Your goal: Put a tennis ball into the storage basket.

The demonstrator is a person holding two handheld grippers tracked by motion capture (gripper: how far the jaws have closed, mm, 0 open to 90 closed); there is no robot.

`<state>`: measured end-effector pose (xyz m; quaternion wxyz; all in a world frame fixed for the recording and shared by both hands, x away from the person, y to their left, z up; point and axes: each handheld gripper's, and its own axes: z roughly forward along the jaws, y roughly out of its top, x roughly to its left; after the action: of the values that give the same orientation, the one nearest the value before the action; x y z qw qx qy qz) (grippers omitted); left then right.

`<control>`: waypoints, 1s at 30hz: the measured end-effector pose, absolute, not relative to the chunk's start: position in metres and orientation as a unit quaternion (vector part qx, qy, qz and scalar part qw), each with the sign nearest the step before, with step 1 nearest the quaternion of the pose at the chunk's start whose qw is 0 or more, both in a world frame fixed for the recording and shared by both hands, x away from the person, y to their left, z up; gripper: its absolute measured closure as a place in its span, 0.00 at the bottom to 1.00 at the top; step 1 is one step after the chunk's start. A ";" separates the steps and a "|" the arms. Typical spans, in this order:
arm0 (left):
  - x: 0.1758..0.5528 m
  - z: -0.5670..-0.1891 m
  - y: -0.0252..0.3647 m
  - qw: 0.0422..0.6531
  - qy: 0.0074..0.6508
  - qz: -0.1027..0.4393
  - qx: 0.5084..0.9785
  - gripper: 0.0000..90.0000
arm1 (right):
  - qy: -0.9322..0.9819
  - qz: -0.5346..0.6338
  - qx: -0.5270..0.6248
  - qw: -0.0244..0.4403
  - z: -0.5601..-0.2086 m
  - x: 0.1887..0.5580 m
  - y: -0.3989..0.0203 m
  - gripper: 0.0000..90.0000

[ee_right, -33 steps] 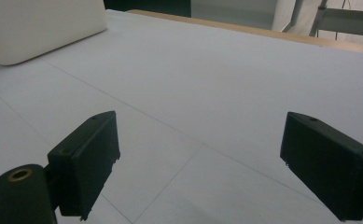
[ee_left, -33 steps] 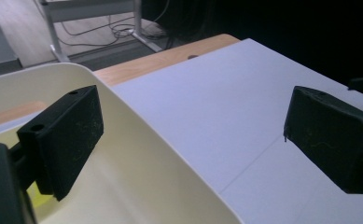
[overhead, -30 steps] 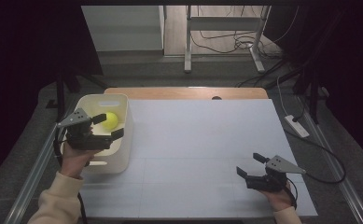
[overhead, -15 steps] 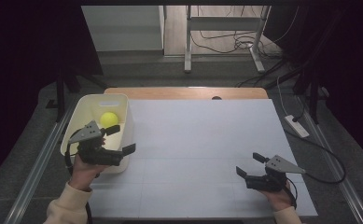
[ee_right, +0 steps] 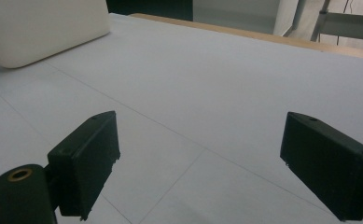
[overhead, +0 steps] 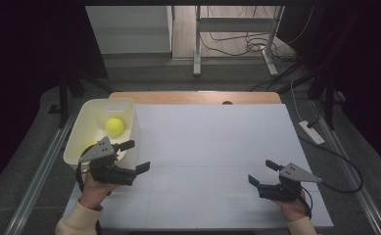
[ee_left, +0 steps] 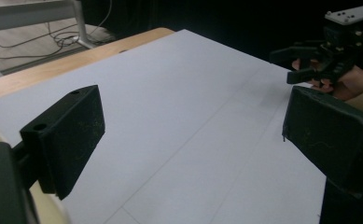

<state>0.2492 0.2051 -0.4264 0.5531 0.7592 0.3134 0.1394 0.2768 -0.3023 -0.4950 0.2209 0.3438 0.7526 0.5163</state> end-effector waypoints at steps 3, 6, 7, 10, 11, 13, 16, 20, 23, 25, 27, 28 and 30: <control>0.246 -0.429 0.200 0.552 0.304 0.137 0.764 0.07 | 0.753 0.516 0.344 0.223 -0.495 0.276 -0.302 0.13; 0.244 -0.433 0.196 0.551 0.299 0.133 0.768 0.07 | 0.753 0.517 0.343 0.222 -0.495 0.276 -0.301 0.13; 0.244 -0.437 0.194 0.548 0.297 0.131 0.771 0.07 | 0.752 0.516 0.344 0.223 -0.495 0.275 -0.301 0.13; 0.239 -0.440 0.190 0.540 0.291 0.145 0.776 0.08 | 0.752 0.517 0.343 0.223 -0.495 0.275 -0.301 0.13; 0.238 -0.441 0.188 0.543 0.285 0.145 0.776 0.09 | 0.753 0.516 0.343 0.222 -0.495 0.275 -0.301 0.13; 0.235 -0.442 0.186 0.543 0.280 0.143 0.779 0.09 | 0.753 0.516 0.342 0.222 -0.495 0.275 -0.301 0.13; 0.233 -0.447 0.180 0.536 0.274 0.140 0.786 0.09 | 0.752 0.516 0.344 0.223 -0.495 0.275 -0.301 0.13; 0.231 -0.456 0.174 0.529 0.272 0.130 0.793 0.08 | 0.753 0.516 0.343 0.223 -0.495 0.275 -0.301 0.13; 0.230 -0.463 0.172 0.525 0.272 0.124 0.797 0.08 | 0.753 0.516 0.342 0.223 -0.495 0.274 -0.301 0.13; 0.231 -0.470 0.172 0.522 0.273 0.122 0.799 0.07 | 0.753 0.516 0.342 0.223 -0.495 0.274 -0.301 0.13; 0.232 -0.476 0.173 0.522 0.278 0.120 0.798 0.07 | 0.754 0.516 0.341 0.223 -0.496 0.274 -0.301 0.13; 0.233 -0.479 0.173 0.522 0.280 0.118 0.797 0.07 | 0.754 0.516 0.341 0.223 -0.496 0.274 -0.301 0.13; 0.234 -0.484 0.174 0.519 0.283 0.118 0.798 0.07 | 0.754 0.517 0.339 0.222 -0.496 0.274 -0.300 0.13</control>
<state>0.2342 0.1739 -0.4843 0.5195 0.7976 0.2828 0.1180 0.2738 -0.3002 -0.4958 0.2216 0.3388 0.7545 0.5166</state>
